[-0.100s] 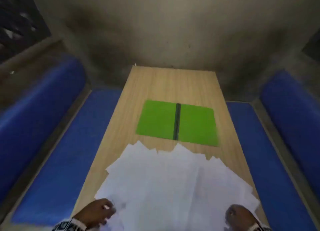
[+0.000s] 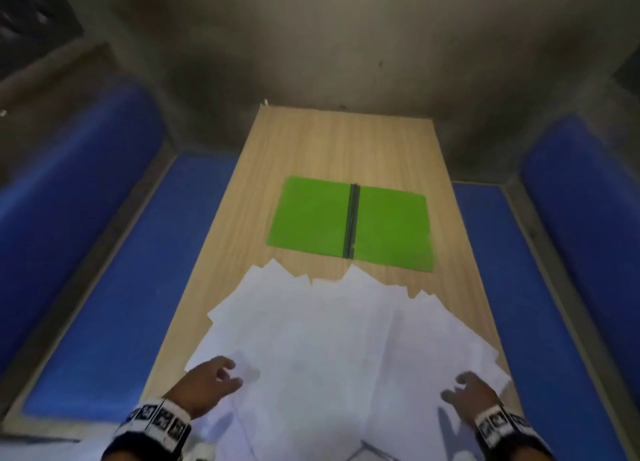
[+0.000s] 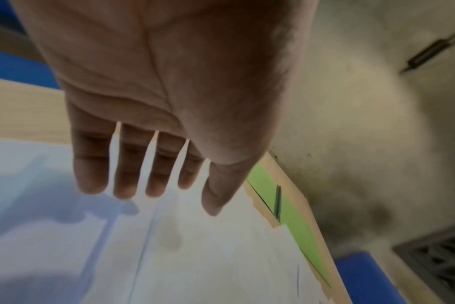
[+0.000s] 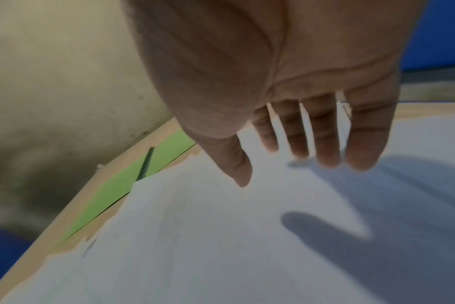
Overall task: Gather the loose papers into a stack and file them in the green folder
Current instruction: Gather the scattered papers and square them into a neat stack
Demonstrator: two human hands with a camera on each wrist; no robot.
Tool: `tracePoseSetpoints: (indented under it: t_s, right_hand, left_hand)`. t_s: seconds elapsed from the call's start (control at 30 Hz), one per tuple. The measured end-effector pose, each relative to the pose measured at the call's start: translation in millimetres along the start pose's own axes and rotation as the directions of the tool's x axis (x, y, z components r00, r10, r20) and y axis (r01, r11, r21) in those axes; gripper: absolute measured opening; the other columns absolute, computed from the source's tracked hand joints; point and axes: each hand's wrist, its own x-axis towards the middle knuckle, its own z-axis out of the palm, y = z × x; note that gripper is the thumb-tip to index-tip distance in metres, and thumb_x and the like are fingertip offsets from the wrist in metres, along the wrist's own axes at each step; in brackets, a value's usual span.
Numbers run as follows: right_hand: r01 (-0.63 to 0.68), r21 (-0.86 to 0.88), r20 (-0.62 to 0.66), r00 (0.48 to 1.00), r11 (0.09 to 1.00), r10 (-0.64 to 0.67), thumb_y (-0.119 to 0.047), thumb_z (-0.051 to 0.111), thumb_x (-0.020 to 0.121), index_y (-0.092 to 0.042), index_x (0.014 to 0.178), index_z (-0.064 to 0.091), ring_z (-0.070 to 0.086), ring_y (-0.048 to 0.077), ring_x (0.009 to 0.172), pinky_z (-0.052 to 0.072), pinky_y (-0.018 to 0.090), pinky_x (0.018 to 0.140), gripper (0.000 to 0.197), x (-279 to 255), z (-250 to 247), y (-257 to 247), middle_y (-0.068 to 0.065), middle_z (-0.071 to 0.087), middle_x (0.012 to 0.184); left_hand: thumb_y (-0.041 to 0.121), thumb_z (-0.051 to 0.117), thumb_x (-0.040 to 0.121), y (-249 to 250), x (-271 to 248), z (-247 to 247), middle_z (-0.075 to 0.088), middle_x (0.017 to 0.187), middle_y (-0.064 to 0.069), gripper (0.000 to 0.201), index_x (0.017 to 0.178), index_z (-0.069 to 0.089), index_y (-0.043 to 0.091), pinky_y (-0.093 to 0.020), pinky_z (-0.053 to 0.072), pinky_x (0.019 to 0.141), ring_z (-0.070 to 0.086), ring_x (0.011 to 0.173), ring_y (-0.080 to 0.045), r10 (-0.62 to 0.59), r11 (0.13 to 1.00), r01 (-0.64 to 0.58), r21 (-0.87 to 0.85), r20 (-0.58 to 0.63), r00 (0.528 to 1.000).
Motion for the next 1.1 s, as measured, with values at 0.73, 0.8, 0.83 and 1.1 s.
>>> tracePoseSetpoints:
  t_s: [0.73, 0.8, 0.83, 1.1]
  right_hand:
    - [-0.124, 0.121, -0.195, 0.97, 0.985, 0.146, -0.025, 0.09, 0.047, -0.011, 0.126, 0.041, 0.055, 0.038, 0.106, 0.055, 0.042, 0.083, 0.094, -22.0, 51.3, -27.6, 0.017, 0.042, 0.124]
    - [-0.099, 0.243, -0.2, 0.968, 0.965, 0.15, -0.011, 0.086, 0.053, -0.013, 0.128, 0.035, 0.055, 0.037, 0.103, 0.057, 0.041, 0.075, 0.091, -25.0, 56.3, -30.9, 0.018, 0.043, 0.125]
    - [-0.08, 0.322, -0.201, 0.968, 0.943, 0.151, -0.002, 0.082, 0.059, -0.012, 0.132, 0.032, 0.055, 0.037, 0.104, 0.056, 0.036, 0.067, 0.089, -24.9, 59.3, -30.8, 0.019, 0.044, 0.127]
    - [0.027, 0.564, -0.218, 0.969, 0.825, 0.116, -0.006, 0.067, 0.083, 0.005, 0.108, 0.062, 0.059, 0.03, 0.09, 0.041, 0.029, 0.082, 0.028, -28.1, 31.0, -11.7, 0.016, 0.066, 0.106]
  left_hand:
    - [0.016, 0.084, 0.071, 60.1, 16.1, 99.8, 0.057, 0.111, -0.012, 0.068, 0.126, 0.046, 0.001, -0.025, 0.044, 0.082, 0.061, 0.115, -0.034, -0.263, 0.947, 0.232, -0.222, -0.124, 0.957]
    - [0.016, 0.078, 0.077, 67.8, 16.9, 107.7, 0.062, 0.102, -0.007, 0.04, 0.108, 0.054, 0.01, -0.025, 0.046, 0.08, 0.065, 0.108, -0.032, -0.153, 0.973, 0.131, -0.188, -0.109, 0.982]
    - [0.015, 0.074, 0.081, 70.7, 16.7, 110.4, 0.064, 0.099, -0.006, 0.026, 0.098, 0.055, 0.014, -0.025, 0.045, 0.079, 0.065, 0.106, -0.031, -0.101, 0.981, 0.082, -0.177, -0.104, 0.989]
    - [0.009, 0.054, 0.095, 52.8, 21.0, 51.7, 0.052, 0.143, -0.027, 0.045, 0.137, 0.048, -0.004, -0.038, 0.039, 0.105, 0.051, 0.131, -0.04, -0.207, 0.971, 0.16, -0.175, -0.292, 0.934]
